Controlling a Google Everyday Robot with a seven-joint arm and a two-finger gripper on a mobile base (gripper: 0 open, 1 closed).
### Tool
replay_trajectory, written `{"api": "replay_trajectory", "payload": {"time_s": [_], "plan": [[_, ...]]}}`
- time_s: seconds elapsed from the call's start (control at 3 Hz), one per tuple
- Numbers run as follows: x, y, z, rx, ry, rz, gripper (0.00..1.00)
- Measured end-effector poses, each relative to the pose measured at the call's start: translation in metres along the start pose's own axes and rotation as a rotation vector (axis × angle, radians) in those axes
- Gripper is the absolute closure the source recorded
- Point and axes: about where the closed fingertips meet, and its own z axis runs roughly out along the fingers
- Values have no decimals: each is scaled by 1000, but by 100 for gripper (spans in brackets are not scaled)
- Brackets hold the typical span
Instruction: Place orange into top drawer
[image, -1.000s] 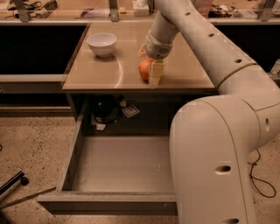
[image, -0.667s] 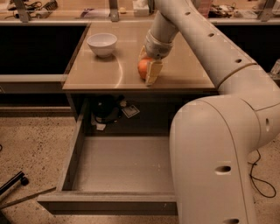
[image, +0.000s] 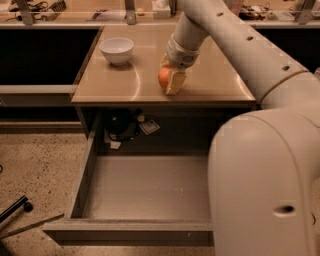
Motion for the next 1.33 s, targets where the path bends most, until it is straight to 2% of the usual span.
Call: {"api": "replay_trajectory", "payload": {"time_s": [0.33,0.67,1.0,1.33], "plan": [[-17,24,-61,162,-78,106,100],[-46,61,-108,299,-173,171,100],[-56,99,-95,350,-251,221,100],[-48,146,-24,248,-258,253,100]]}}
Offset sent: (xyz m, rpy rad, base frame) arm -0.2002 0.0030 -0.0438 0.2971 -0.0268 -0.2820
